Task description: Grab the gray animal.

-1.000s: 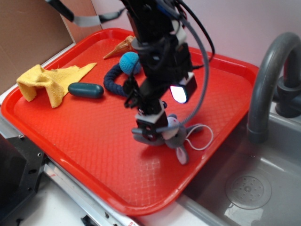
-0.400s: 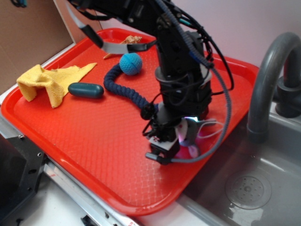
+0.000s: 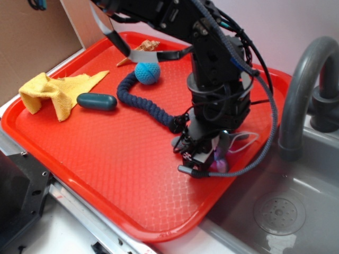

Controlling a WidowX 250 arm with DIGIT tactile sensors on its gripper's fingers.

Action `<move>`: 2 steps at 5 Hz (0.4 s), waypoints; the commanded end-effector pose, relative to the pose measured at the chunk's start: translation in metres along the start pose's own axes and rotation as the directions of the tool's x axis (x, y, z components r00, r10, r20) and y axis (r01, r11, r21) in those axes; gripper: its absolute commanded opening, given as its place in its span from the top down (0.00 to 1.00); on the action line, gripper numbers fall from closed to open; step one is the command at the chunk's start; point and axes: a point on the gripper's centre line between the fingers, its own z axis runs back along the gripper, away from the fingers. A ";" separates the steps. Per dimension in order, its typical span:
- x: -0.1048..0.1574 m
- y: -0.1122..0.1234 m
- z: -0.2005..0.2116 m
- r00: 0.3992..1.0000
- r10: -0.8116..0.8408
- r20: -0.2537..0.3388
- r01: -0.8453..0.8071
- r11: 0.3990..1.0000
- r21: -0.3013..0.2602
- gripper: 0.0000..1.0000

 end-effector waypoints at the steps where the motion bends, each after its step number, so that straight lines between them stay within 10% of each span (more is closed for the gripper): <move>1: -0.052 0.001 0.069 0.904 0.417 0.096 -0.415 0.909 -0.037 1.00; 2: -0.086 -0.006 0.105 0.765 0.627 0.146 -0.618 0.779 -0.109 1.00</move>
